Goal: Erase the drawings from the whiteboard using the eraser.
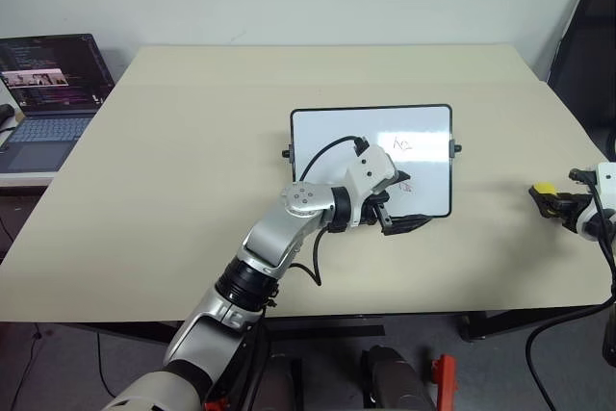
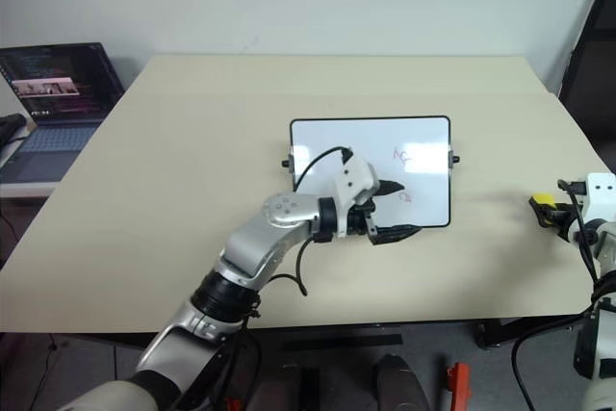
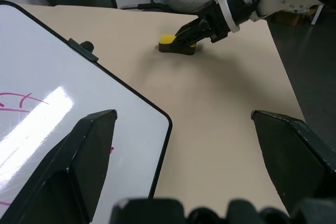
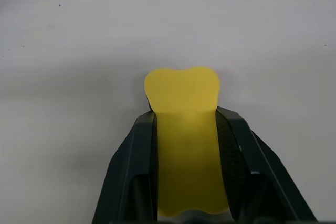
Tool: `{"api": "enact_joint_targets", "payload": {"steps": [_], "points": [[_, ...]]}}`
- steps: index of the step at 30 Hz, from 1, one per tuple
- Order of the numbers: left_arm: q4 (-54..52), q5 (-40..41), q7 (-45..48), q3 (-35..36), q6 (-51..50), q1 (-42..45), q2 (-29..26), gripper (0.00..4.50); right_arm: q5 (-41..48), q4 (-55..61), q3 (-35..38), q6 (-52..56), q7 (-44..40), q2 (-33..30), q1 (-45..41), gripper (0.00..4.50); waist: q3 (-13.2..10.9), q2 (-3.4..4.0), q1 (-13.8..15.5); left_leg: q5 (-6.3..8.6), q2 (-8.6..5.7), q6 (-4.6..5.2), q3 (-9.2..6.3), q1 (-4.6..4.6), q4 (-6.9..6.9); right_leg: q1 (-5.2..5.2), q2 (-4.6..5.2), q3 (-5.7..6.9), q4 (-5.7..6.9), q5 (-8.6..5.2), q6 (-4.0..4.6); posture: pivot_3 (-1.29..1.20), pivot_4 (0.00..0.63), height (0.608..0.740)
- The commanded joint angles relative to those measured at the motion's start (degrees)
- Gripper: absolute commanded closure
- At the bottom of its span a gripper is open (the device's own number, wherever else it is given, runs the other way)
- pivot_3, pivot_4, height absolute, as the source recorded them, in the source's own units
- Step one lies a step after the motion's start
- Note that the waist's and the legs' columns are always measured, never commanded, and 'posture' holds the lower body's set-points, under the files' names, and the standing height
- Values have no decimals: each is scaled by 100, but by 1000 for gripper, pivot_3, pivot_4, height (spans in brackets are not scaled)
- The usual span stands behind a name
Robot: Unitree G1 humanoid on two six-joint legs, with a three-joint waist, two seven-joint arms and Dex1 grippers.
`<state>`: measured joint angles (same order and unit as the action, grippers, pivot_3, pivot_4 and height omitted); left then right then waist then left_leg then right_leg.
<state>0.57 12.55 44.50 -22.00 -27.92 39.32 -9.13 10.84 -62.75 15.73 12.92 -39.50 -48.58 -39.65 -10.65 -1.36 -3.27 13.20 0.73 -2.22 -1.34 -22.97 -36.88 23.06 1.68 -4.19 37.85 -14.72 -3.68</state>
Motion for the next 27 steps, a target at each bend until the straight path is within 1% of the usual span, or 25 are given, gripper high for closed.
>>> {"api": "enact_joint_targets", "payload": {"steps": [1, 2, 3, 5, 6, 8, 10, 12, 13, 15, 18, 20, 23, 27], "points": [[-40, -28, 13, 174, 190, 56, -40, 0, 160, 499, 152, 80, -98, -63, 59, 3317, 0, 0, 0, 0, 0, 0, 0, 0, 0, 0, 0, 0, 0, 0, 0, 0, 150, 740], [-29, -33, 12, 184, 205, 61, -56, 0, 180, 604, 164, 123, -115, -70, 92, 3317, 0, 1, -3, 0, 0, 0, 0, 0, 0, 0, 0, 0, 1, 0, 0, 0, 150, 740], [-41, -23, 16, 253, 214, 57, -129, 0, 259, 988, 189, 264, -171, -84, 190, 3317, 0, 1, -4, 0, 0, 0, 0, 0, 0, 0, 0, -1, 1, 0, 0, 0, 150, 740], [-70, -19, 39, 431, 264, 37, -357, 0, 534, 2234, 270, 739, -288, -114, 455, 3318, 0, 3, -3, 0, 0, 0, -2, -1, 0, 1, 0, 0, 3, 0, 0, 0, 150, 740], [-103, -19, 57, 547, 305, 12, -508, 0, 736, 3082, 331, 1081, -299, -125, 592, 3318, 1, 9, -19, 0, 0, 0, -2, 0, 0, 3, 0, 0, 4, 0, 0, 0, 150, 740], [-139, -3, 69, 675, 358, -17, -688, 0, 1005, 4183, 438, 1574, -220, -127, 772, 3320, 4, 15, -44, 0, 2, 0, -2, 1, 1, 8, -2, -5, 12, -1, -1, 0, 150, 740], [-308, 135, 195, 1018, 503, -167, -1045, 0, 1298, 5568, 414, 2063, 47, -43, 598, 3325, 3, 18, -49, 0, 2, 0, -6, 1, 0, 9, -3, -2, 17, -1, -1, 0, 150, 740], [-416, 227, 302, 1339, 732, -319, -1330, 0, 1438, 6471, 207, 2253, 170, 77, 319, 3325, 3, 20, -69, 0, 3, 0, -6, 1, 0, 11, -3, -2, 17, -2, -3, 0, 150, 740], [-428, 250, 322, 1413, 822, -357, -1392, 0, 1451, 6665, 136, 2304, 198, 119, 242, 3325, 3, 20, -62, 0, 6, 0, -6, 1, 1, 12, -4, -2, 18, -2, -2, 0, 150, 740], [-457, 332, 433, 1650, 1041, -497, -1587, 0, 1362, 6870, -206, 2341, 381, 406, -93, 3325, 4, 11, -17, 0, 8, 0, -15, -2, -1, 10, -5, 11, 15, -2, -3, 0, 150, 740], [-389, 380, 515, 1914, 1394, -669, -1759, 0, 893, 6824, -875, 2023, 570, 848, -329, 3326, 6, 5, 39, 0, 7, 0, -10, -4, -4, 7, -1, 11, 9, 0, 0, 0, 150, 740], [-373, 387, 523, 1995, 1482, -743, -1817, 0, 614, 6628, -1194, 1763, 702, 1147, -325, 3326, 5, 4, 93, 0, 5, 0, -8, -8, -6, 8, 4, 13, 8, 0, 1, 0, 150, 740], [-512, 434, 515, 2029, 1478, -875, -1847, 0, 88, 6208, -1652, 1240, 805, 1425, -236, 3326, 5, 5, 158, 0, 3, 0, -9, -24, -7, 21, 7, 16, 7, 0, 1, 0, 150, 740], [-883, 625, 579, 2030, 1255, -1109, -1888, 0, -242, 5569, -1774, 630, 853, 1630, -159, 3326, 5, 5, 162, 0, 3, 0, -12, -36, -6, 26, 12, 23, 1, 1, 2, 0, 150, 740]]}}
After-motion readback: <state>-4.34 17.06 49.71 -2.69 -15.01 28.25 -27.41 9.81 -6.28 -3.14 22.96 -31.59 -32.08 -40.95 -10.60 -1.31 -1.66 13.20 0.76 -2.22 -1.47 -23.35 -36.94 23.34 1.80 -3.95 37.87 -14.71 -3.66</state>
